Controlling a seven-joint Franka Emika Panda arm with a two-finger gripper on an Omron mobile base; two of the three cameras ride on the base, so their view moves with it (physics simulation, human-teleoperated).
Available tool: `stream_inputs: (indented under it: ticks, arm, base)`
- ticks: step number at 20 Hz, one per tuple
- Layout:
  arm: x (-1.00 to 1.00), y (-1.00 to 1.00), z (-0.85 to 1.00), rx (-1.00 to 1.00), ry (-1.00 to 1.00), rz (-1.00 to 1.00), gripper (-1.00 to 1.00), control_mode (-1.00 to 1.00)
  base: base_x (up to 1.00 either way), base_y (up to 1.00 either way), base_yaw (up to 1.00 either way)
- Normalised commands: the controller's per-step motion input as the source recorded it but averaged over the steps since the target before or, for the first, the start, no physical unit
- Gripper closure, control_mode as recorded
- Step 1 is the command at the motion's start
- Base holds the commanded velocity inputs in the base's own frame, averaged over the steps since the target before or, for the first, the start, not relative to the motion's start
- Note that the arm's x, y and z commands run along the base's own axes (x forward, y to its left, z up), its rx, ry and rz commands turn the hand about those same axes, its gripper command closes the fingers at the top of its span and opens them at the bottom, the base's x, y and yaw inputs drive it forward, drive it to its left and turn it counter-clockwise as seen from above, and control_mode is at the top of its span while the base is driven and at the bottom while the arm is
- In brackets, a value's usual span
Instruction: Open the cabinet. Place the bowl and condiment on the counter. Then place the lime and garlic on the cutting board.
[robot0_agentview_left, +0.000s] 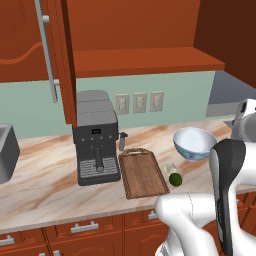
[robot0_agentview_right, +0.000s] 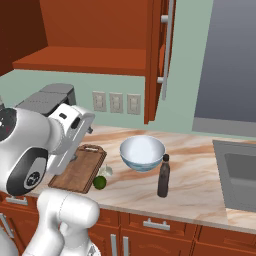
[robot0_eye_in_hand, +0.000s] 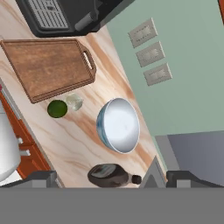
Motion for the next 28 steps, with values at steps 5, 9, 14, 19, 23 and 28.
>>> stream_inputs:
  ticks: [5, 9, 14, 19, 23, 28]
  arm:
    - [0.0, 0.06, 0.0, 0.0, 0.04, 0.0, -1.0, -1.0]
    - [0.01, 0.08, 0.0, 0.04, 0.11, -0.02, -1.0, -1.0]
    - [0.02, 0.12, 0.0, 0.05, 0.13, -0.03, -1.0, -1.0]
    - [0.0, 0.17, 0.0, 0.05, 0.13, -0.04, -1.0, -1.0]
    - [0.0, 0.18, 0.0, 0.05, 0.14, -0.05, -1.0, -1.0]
    - [0.0, 0.05, -0.02, 0.07, 0.12, -0.04, -1.0, -1.0]
  base:
    - [0.0, 0.0, 0.0]
    - [0.0, 0.0, 0.0]
    - [0.0, 0.0, 0.0]
    - [0.0, 0.0, 0.0]
    - [0.0, 0.0, 0.0]
    - [0.0, 0.0, 0.0]
